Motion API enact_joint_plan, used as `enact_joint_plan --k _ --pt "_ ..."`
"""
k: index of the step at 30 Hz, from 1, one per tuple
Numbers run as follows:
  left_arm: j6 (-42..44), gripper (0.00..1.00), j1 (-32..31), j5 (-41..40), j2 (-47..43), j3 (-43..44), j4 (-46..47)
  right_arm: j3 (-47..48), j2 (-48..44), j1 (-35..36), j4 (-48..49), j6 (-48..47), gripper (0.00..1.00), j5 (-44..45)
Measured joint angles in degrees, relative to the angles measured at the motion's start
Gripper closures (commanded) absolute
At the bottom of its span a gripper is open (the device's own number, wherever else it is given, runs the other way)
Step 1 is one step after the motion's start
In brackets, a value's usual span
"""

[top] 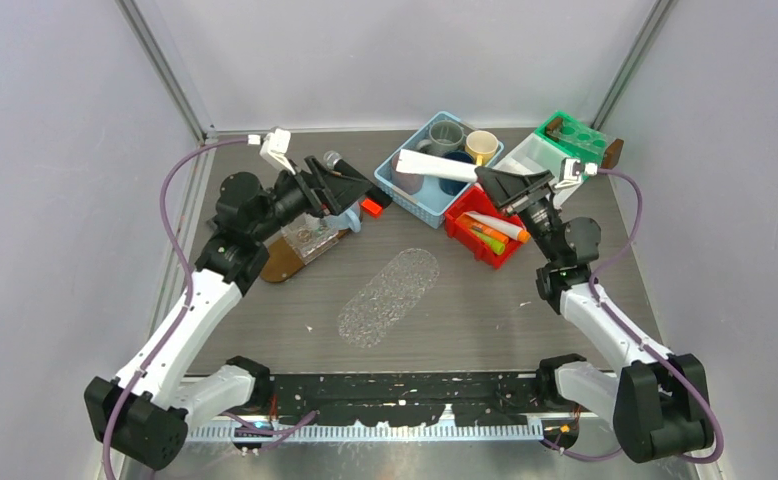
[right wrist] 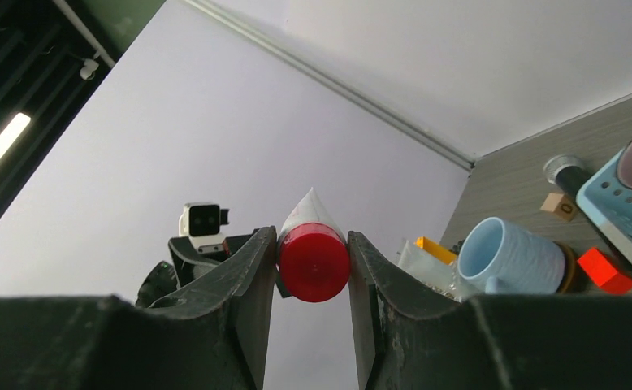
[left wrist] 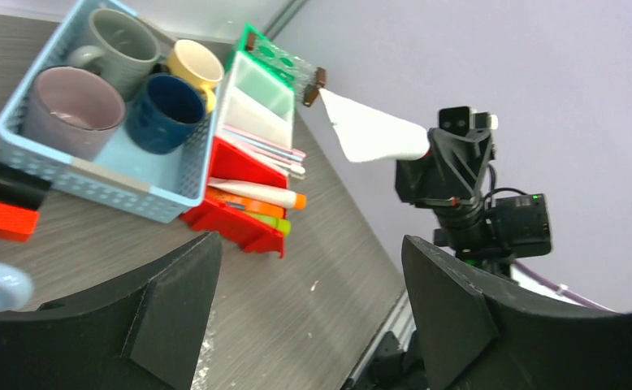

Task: Prepare toiletry sets of a toothbrush and toothpaste on the tray
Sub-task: Pick up the toothpaste from the storage box.

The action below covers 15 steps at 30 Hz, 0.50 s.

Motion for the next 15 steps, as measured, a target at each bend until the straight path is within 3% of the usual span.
enact_joint_plan --k 9,15 --pt "-6.60 0.20 -4.04 -0.37 3.04 0.79 6.64 0.02 3.08 5.77 6.78 -0.04 1.00 -1.81" --pt "-10.21 0.29 -5.88 -2.08 4.68 0.79 9.99 0.04 3.87 8.13 9.03 -0.52 0.99 -2.32"
